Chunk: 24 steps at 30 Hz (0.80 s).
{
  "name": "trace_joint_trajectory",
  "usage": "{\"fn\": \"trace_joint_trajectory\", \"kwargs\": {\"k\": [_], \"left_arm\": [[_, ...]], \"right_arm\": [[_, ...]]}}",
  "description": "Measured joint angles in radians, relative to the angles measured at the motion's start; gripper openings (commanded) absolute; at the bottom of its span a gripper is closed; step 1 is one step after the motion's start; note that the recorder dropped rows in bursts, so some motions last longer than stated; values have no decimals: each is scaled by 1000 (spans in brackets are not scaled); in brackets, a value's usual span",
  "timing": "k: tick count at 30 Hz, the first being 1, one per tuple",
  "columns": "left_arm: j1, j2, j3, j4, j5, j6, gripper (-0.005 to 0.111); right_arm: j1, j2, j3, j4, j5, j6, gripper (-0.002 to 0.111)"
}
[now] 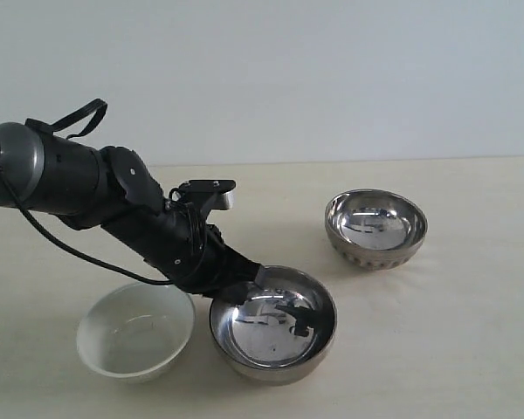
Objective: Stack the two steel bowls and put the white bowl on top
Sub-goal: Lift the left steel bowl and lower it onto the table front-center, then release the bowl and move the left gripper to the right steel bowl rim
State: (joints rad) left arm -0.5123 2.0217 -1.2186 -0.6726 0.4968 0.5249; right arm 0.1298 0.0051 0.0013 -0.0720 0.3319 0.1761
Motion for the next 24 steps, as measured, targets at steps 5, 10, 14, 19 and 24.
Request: {"fn": "trace_joint_trajectory", "kwargs": {"k": [5, 10, 14, 19, 24], "left_arm": [[0, 0, 0, -5, 0, 2, 55], [0, -7, 0, -19, 4, 2, 56], [0, -50, 0, -19, 8, 2, 56], [0, -137, 0, -7, 8, 8, 56], [2, -206, 0, 46, 9, 10, 56]], "right_arm": [[0, 0, 0, 0, 0, 0, 0], [0, 0, 0, 0, 0, 0, 0], [0, 0, 0, 0, 0, 0, 0], [0, 0, 0, 0, 0, 0, 0], [0, 0, 0, 0, 0, 0, 0]]}}
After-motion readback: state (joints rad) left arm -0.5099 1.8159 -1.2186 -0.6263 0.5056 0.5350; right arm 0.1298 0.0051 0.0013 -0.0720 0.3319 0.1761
